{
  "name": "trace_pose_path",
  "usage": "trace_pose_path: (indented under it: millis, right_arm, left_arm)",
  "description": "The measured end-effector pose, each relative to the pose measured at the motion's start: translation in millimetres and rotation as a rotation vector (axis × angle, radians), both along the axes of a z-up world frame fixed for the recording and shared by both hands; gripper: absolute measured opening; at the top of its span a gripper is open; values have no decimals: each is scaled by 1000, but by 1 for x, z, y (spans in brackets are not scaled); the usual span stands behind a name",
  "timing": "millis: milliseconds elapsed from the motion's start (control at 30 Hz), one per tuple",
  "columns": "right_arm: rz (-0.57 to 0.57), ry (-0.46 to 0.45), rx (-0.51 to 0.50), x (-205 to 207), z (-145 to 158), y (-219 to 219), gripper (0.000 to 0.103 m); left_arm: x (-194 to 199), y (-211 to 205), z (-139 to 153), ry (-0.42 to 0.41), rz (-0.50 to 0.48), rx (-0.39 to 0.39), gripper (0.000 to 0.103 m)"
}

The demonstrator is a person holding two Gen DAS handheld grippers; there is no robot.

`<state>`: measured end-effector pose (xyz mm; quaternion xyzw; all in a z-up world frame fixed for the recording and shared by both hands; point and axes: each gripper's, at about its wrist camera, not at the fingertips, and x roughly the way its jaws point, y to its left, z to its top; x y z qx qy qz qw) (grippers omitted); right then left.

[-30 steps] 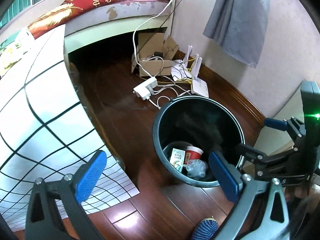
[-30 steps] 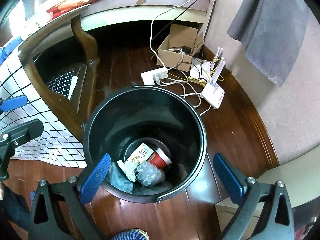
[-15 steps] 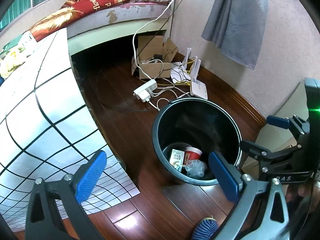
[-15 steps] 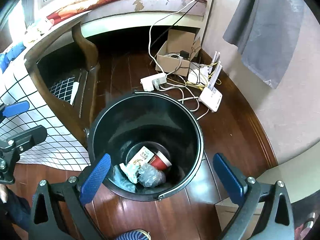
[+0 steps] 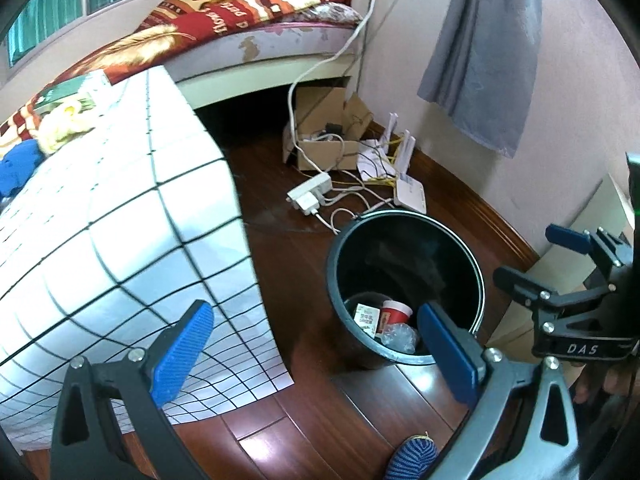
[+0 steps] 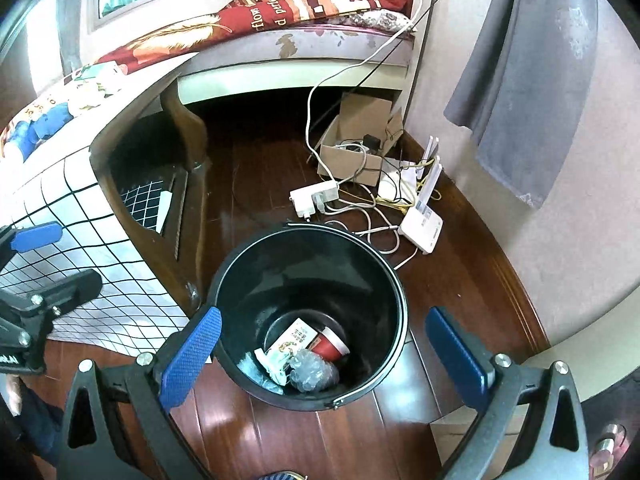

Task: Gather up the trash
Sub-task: 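Move both tools back from the bin to the table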

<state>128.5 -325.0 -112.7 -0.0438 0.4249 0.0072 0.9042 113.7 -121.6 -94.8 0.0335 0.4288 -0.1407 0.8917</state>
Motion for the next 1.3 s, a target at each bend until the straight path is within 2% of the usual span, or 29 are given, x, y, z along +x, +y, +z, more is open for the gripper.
trace_pose_path:
  millis: [300, 667, 1000, 1100, 1300]
  right_arm:
    - [72, -37, 8, -2, 15, 33, 103]
    - [201, -103, 31, 10, 45, 99, 103]
    - [307, -140, 44, 18, 57, 159, 103]
    - [324, -153, 56, 19, 62, 172, 103]
    - [387, -179, 94, 30, 74, 206, 103]
  left_arm:
    - [-15, 34, 16, -31, 69, -12, 102]
    - [-26, 86, 38, -85, 196, -15, 102]
    - [-38, 150, 52, -108, 320, -28, 102]
    - [-42, 175, 55, -122, 380, 1, 102]
    - [-42, 224, 59, -148, 475, 2, 102]
